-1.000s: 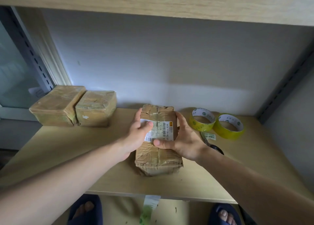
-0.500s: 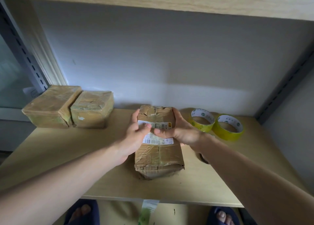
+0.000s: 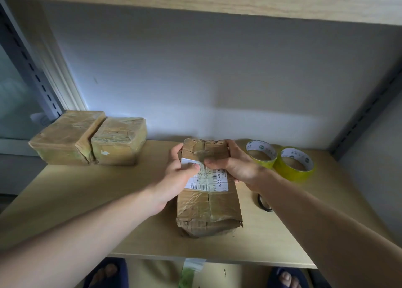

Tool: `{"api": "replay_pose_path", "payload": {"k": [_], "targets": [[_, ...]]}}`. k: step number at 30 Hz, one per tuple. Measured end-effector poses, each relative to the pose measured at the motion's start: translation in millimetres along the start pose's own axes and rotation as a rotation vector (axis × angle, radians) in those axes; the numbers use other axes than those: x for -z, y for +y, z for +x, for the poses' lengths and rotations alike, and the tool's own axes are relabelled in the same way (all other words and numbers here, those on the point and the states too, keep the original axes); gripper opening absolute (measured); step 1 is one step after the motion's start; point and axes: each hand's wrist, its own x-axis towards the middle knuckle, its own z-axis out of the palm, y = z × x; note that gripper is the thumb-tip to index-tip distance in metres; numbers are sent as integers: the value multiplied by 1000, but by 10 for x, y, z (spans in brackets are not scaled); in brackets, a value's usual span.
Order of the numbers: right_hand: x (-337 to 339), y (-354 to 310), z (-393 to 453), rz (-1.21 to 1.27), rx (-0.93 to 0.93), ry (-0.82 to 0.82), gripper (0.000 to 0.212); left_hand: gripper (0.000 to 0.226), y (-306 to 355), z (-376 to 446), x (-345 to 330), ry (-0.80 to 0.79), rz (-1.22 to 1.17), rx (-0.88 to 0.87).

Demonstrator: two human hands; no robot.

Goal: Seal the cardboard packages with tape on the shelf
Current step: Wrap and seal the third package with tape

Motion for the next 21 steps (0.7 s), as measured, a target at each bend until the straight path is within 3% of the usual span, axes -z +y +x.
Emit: {"api": "replay_pose_path", "payload": {"k": [4,11,21], "targets": [[-39,5,8,-28,35,81,51,73,127,77,-15,7,-3,56],[-13,85,124,-127,19,283,50,49,246,163,-131,62,-26,71],[-9,-14,203,-395,-16,336,42,57,183,127,-79,11,0,46]]}}
